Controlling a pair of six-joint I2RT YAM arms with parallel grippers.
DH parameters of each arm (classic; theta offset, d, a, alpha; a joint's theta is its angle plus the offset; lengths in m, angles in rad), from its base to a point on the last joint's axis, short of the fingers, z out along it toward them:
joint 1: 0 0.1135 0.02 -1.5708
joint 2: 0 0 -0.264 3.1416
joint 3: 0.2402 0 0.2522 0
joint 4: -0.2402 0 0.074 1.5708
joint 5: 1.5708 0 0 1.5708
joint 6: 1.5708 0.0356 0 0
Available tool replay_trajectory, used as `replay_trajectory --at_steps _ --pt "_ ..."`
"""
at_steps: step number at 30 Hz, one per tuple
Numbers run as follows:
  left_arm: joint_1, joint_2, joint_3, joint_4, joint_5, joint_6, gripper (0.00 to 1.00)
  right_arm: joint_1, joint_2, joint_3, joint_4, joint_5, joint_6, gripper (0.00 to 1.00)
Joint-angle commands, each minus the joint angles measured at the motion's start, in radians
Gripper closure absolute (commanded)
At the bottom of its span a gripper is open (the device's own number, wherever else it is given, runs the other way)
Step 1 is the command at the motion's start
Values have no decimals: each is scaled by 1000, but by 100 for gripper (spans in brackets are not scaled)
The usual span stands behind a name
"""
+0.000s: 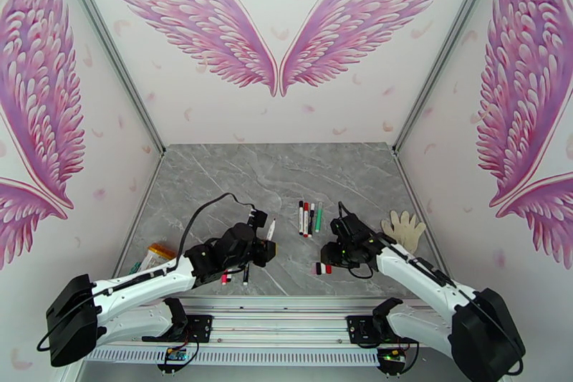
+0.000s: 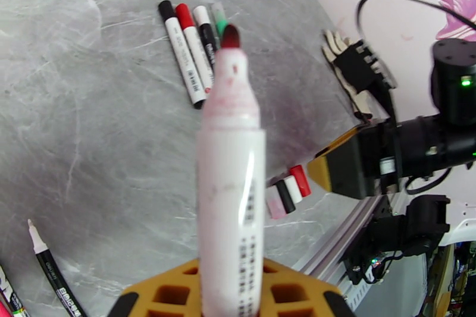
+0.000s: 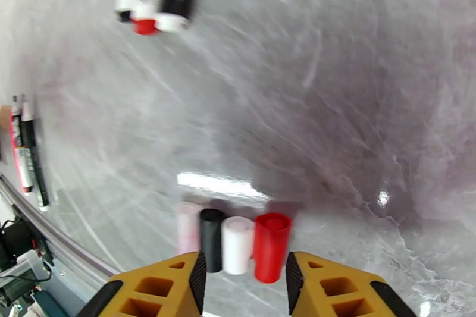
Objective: Open the pen caps
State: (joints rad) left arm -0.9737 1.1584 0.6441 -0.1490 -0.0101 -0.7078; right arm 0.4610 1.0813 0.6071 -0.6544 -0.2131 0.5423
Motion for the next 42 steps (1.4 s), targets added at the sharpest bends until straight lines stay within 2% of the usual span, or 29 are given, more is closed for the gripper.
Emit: replay_trajectory --at_steps 1,10,15,22,32,42 --pt "-26 33 56 -82 -96 -5 100 11 -66 33 -1 -51 11 49" --pt "-143 136 111 -229 -338 -167 100 13 -235 -42 201 -309 41 0" --pt "-195 199 127 -318 -450 -263 99 13 -252 -76 288 -435 69 1" --pt "-239 355 219 -460 -527 -333 98 13 -260 -70 265 -418 48 1" --pt "-240 518 310 -585 -560 -369 93 12 -252 -61 244 -401 37 1" --pt "-223 570 317 -624 -565 -381 87 13 -235 -47 240 -387 40 1"
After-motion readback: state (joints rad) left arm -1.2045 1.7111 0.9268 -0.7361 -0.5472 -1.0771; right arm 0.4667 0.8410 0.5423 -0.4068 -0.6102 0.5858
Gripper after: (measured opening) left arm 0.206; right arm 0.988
